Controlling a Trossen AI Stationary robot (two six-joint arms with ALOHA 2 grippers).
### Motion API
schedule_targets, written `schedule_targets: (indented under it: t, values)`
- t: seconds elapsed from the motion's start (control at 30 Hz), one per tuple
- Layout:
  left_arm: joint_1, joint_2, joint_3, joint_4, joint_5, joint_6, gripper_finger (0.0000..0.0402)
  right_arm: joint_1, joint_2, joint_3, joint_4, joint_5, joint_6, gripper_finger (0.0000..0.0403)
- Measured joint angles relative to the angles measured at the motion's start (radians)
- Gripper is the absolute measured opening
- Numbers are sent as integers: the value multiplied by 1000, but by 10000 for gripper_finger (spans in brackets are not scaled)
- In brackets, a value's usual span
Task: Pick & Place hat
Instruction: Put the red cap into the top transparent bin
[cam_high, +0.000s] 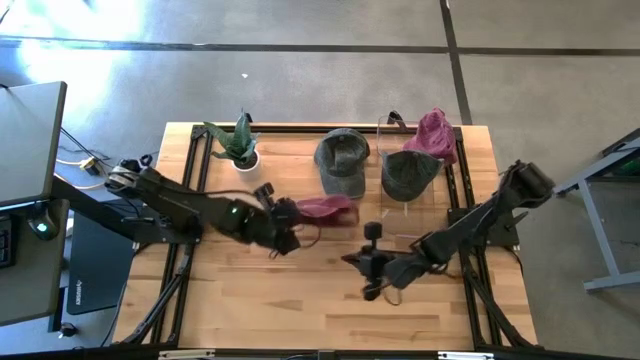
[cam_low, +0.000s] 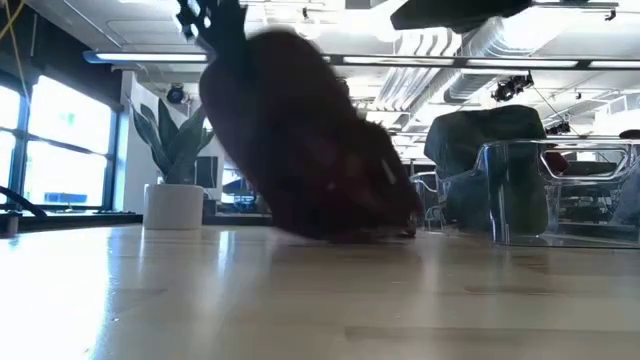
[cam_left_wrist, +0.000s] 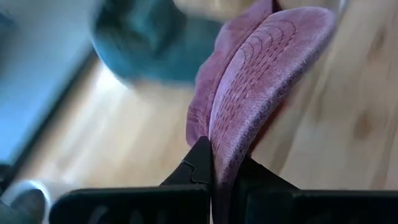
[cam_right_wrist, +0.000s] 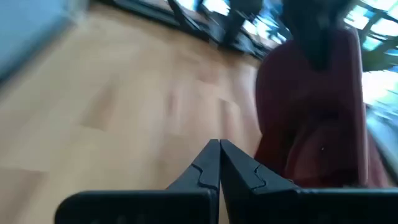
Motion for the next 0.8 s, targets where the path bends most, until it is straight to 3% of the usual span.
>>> schedule_targets:
  t: [0.17,0.33,0.53,0.8]
  values:
    - [-133,-6,11,50,-243,10,3,-21,123,169,-234,127,56,1]
    - [-249,-7,11,130,-369,37,3,-34,181,216,-251,229,38,1]
    - [-295,-7,11,282,-332,145,3,-48,198,215,-239,491,22,1]
    - [-291,-5,10,448,-87,302,3,-40,198,214,-202,783,-49,0]
